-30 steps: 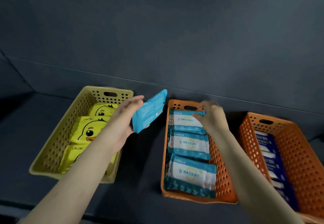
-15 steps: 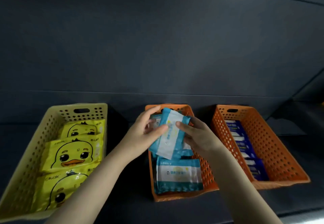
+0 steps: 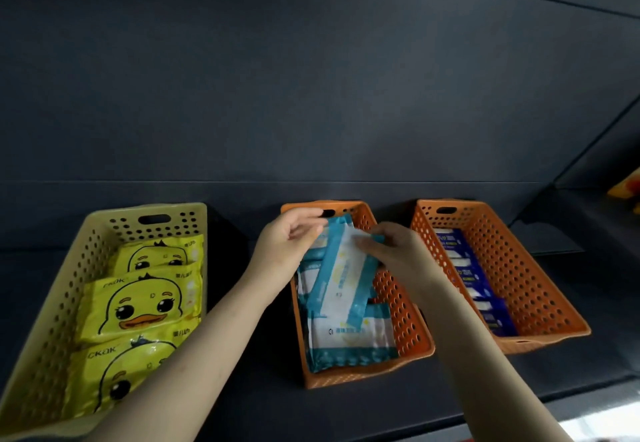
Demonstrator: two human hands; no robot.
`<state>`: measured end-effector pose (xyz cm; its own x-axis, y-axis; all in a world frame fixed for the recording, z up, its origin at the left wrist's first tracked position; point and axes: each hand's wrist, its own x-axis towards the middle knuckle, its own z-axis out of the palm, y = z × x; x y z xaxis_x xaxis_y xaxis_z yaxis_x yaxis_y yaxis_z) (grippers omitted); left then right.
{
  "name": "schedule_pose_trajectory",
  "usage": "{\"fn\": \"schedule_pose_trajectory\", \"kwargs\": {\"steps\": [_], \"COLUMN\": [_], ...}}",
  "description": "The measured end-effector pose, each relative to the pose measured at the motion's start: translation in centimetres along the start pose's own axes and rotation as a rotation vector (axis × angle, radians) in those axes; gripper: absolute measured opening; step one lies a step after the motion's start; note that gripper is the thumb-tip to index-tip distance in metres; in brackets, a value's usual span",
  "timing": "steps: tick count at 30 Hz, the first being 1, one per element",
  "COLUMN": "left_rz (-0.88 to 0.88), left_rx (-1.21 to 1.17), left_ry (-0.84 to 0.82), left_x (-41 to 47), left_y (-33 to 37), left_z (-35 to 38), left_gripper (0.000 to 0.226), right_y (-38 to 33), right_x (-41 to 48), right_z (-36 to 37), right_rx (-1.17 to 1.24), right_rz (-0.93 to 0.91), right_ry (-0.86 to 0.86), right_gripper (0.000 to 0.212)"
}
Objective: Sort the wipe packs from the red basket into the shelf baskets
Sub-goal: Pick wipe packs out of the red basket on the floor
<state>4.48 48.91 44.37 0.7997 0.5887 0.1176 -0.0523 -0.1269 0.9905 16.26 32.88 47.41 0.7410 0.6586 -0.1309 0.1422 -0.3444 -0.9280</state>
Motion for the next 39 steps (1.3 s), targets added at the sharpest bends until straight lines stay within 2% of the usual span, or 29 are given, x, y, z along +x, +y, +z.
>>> {"fn": "schedule_pose_trajectory", "kwargs": {"steps": [2, 4, 7, 10, 13, 15, 17, 19, 22, 26, 33, 39], "left_rz": [-0.014, -0.134, -0.244, -0.236, -0.267, -0.265, -0.264, -0.266, -0.281, -0.295, -0.279, -0.15], "left_rx": [0.111, 0.197, 0.185, 0.17, 0.219, 0.233, 0.211, 0.215, 0.229, 0.276, 0.414, 0.575], "left_ry": [0.037, 0.018, -0.045, -0.057, -0.079, -0.092, -0.097, -0.101, -0.121, -0.124, -0.128, 0.006], "left_x": [0.0, -0.3, -1.2, -1.7, -1.9, -1.9, -1.7, -1.7, -1.8, -1.7, -2.4, -8.8], "left_y": [-0.4, -1.1, -1.9, -2.4, -3.0, -3.3, -3.6, -3.9, -3.9, -4.1, -3.1, 0.3], "left_z": [-0.5, -1.1, -1.0, -0.3, -0.5, -1.0, -1.4, -1.5, -1.7, -1.6, -1.3, -1.5], "left_gripper": [0.029, 0.045, 0.063, 0.057, 0.056, 0.057, 0.058, 0.059, 0.058, 0.059, 0.058, 0.039], "right_y": [0.3, 0.8, 1.8, 2.8, 3.7, 3.7, 3.7, 3.4, 3.7, 4.9, 4.3, 3.1], "right_x": [0.0, -0.2, -0.3, -0.3, -0.4, -0.5, -0.1, 0.5, 1.1, 2.0, 1.3, -7.2], "right_z": [-1.0, -1.5, -0.5, 1.7, 2.9, 2.7, 2.2, 2.0, 2.5, 2.6, 2.2, 0.0], "right_rx": [0.064, 0.083, -0.028, -0.223, -0.47, -0.591, -0.711, -0.786, -0.711, -0.615, -0.613, -0.547], "right_rz": [0.026, 0.083, 0.159, 0.19, 0.108, -0.009, -0.161, -0.238, -0.183, -0.177, -0.182, -0.286], "right_ry": [0.119, 0.144, 0.14, 0.179, 0.231, 0.245, 0.184, 0.048, -0.095, -0.09, -0.063, 0.14], "right_gripper": [0.014, 0.015, 0.016, 0.016, 0.016, 0.028, 0.043, 0.045, 0.041, 0.04, 0.045, 0.043]}}
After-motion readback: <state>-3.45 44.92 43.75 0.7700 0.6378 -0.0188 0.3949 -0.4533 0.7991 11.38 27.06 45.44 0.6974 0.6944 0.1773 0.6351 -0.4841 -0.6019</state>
